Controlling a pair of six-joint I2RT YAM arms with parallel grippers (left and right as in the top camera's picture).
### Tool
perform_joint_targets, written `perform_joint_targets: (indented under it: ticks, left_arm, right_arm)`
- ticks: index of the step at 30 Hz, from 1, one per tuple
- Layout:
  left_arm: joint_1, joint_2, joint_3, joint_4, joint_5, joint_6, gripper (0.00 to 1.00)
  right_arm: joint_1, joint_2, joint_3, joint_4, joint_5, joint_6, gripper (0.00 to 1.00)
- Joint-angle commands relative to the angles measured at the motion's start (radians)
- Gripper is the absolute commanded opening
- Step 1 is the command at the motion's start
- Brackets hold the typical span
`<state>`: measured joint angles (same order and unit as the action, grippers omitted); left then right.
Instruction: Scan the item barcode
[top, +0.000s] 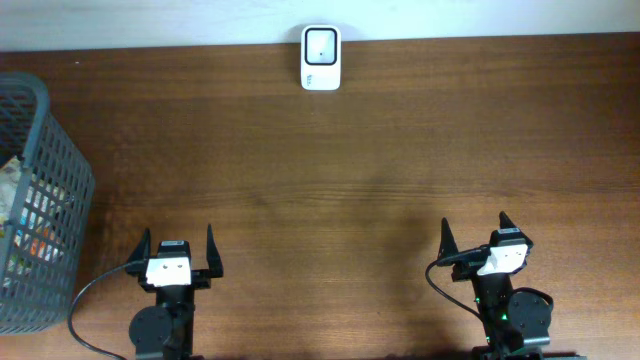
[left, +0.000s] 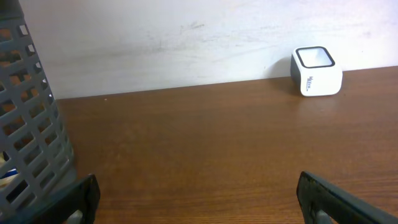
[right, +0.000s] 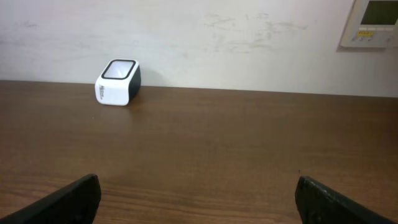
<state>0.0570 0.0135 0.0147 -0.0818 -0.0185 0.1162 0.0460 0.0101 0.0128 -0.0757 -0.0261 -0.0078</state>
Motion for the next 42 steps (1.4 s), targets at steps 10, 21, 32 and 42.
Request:
perform_joint_targets:
  ticks: [10, 21, 32, 42]
  left_arm:
    - [0.005, -0.006, -0.006, 0.0, -0.003, 0.013, 0.99]
    - [0.005, -0.006, -0.006, 0.002, -0.037, 0.013, 0.99]
    - [0.005, -0.006, -0.006, 0.006, -0.065, 0.013, 0.99]
    - [0.005, 0.021, -0.006, 0.074, 0.064, 0.013, 0.99]
  right_arm:
    - [0.006, -0.001, -0.007, -0.003, 0.005, -0.003, 0.99]
    - [0.006, -0.001, -0.007, -0.003, 0.005, -0.003, 0.99]
    - [0.006, -0.001, -0.007, -0.003, 0.005, -0.003, 0.99]
    - [0.006, -0.001, -0.007, -0.003, 0.007, -0.003, 0.99]
